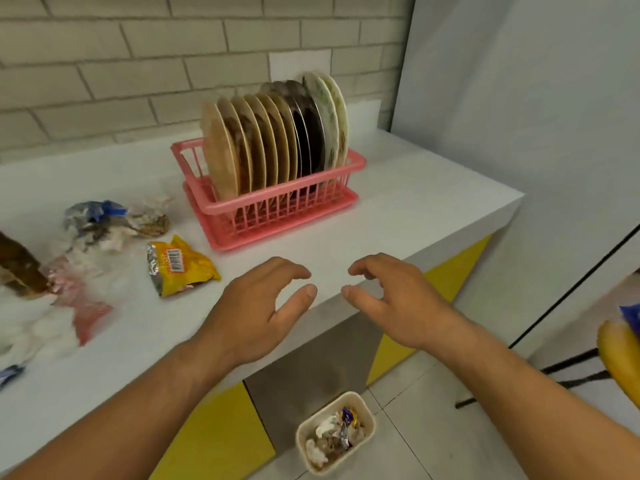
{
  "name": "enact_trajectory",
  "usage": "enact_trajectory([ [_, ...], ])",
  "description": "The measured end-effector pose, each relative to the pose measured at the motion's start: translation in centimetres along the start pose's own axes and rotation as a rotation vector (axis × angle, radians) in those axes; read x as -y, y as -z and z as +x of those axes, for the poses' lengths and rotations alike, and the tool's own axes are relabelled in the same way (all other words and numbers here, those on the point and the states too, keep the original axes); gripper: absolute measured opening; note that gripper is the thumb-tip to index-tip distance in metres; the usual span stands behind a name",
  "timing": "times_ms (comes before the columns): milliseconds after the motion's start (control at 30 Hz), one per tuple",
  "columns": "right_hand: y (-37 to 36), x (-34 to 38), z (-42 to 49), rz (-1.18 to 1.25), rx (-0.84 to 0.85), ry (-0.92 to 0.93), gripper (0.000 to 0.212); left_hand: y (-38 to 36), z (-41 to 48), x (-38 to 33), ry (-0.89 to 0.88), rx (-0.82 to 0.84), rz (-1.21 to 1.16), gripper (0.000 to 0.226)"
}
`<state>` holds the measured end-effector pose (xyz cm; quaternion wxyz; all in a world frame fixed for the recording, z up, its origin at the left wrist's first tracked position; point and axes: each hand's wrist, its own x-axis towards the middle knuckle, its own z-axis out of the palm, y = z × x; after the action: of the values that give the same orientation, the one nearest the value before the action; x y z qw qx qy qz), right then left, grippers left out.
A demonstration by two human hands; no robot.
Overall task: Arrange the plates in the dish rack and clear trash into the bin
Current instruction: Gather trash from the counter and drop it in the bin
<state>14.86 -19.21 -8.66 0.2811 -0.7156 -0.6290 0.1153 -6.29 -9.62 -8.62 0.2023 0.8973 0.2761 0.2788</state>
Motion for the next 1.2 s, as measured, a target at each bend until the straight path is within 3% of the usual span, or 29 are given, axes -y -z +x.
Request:
enact_trajectory([
  [600,-5.0,6.0,5.3,-0.020,0.099,0.073,0.041,4.8,-2.3,5.8,0.134,-0.067,0.015,0.041],
  [800,-9.9,10.7,8.0,-0.017,0.159,0.081,0.058,8.7,-4.2,10.7,0.106,-0.072,-0.001,0.031],
  [933,-13.1,15.2,11.8,-0.010,0.195,0.184,0.080,13.4,-6.0,14.9,0.104,-0.090,0.049,0.024],
  [1067,-16.7,17.6,16.0,-0.162,0.274,0.207,0.104,17.3,-6.8,18.6,0.134,-0.116,0.062,0.026],
  [1200,-19.6,17.2,17.5,-0.291,0.368,0.138,0.099,18.6,-8.1,21.7,0.148,-0.095,0.031,0.024],
])
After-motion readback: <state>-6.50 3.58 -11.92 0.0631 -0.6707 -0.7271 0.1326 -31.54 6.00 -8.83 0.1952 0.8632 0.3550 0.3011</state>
